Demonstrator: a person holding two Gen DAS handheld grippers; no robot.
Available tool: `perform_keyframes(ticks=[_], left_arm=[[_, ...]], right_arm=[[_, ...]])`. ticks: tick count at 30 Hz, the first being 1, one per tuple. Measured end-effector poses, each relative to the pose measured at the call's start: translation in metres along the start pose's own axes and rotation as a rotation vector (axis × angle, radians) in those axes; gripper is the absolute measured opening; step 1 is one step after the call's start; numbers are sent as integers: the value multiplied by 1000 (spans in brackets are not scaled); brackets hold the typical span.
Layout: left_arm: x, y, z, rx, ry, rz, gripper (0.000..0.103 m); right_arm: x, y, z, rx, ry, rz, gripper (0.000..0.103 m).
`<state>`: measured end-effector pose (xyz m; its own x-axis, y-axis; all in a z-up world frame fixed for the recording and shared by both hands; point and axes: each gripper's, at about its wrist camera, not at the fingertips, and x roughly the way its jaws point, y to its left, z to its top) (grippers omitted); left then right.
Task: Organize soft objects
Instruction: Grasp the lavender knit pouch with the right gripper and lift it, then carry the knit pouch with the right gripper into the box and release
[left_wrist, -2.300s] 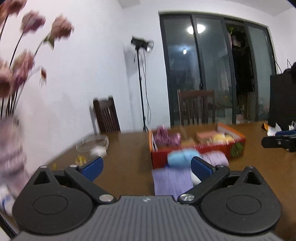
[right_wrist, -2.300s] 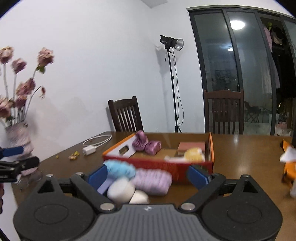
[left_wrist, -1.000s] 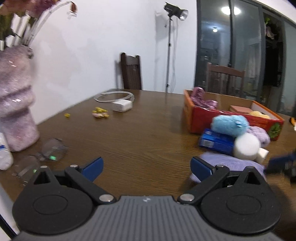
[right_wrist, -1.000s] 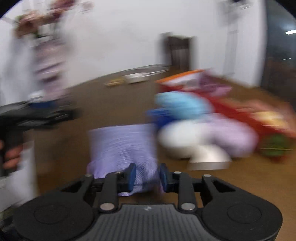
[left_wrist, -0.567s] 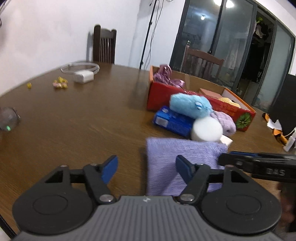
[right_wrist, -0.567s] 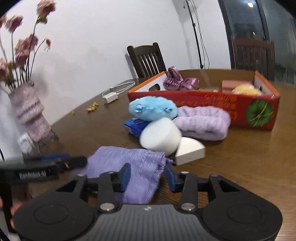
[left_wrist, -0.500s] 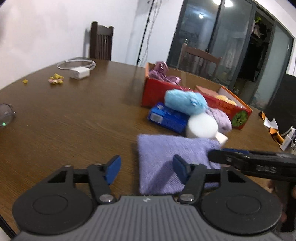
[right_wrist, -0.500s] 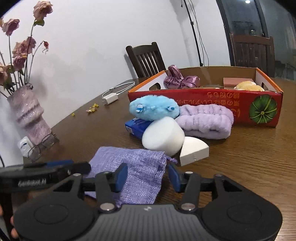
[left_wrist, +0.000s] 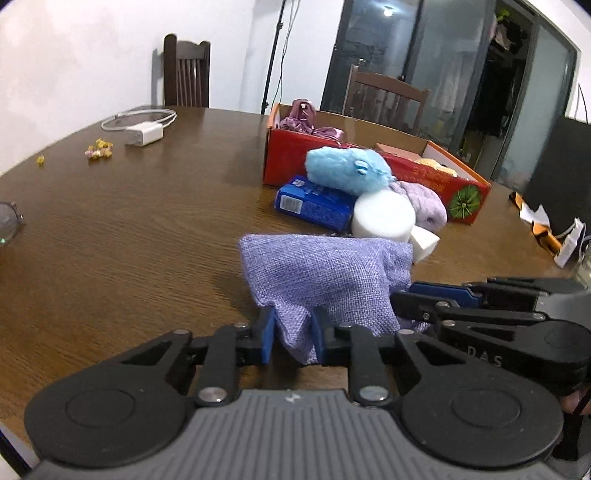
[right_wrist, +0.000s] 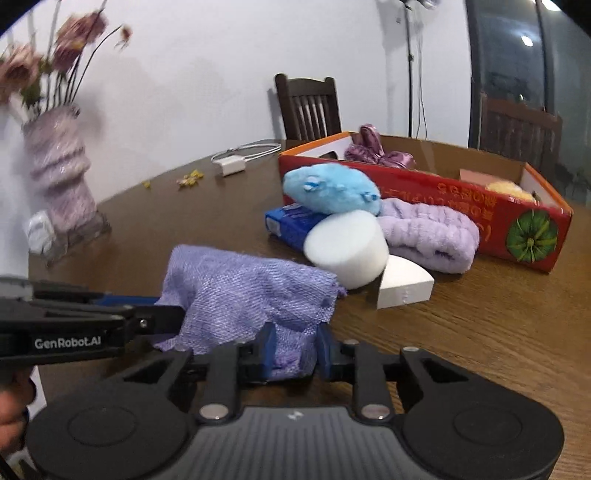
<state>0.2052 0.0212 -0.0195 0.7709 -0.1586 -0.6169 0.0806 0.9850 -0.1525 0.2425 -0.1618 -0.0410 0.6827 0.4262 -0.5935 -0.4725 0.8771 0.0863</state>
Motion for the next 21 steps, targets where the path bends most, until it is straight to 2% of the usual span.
perform_keyframes(ticks=[2, 3, 4, 8, 14, 17, 21], left_arm=[[-3, -2, 0, 6, 1, 7, 19], [-5, -3, 1, 10, -4, 8, 15], [-11, -3, 4, 19, -23, 1, 14], [-30, -5, 26, 21, -125, -65, 12], [-27, -12, 103, 45, -289, -165, 12], [1, -16, 148, 56, -319, -188, 12], [68, -23, 190, 57, -255, -113, 12]], right_arm=[[-2, 5, -1, -26, -4, -5, 14], [-4, 5, -2, -28, -10, -11, 5], [-8, 4, -2, -24, -16, -13, 3], [-39, -2, 12, 14, -116, 41, 3], [-55, -31, 75, 7, -255, 38, 3], [-38, -59, 116, -2, -282, 11, 3], [14, -106, 161, 62, -218, 24, 3]])
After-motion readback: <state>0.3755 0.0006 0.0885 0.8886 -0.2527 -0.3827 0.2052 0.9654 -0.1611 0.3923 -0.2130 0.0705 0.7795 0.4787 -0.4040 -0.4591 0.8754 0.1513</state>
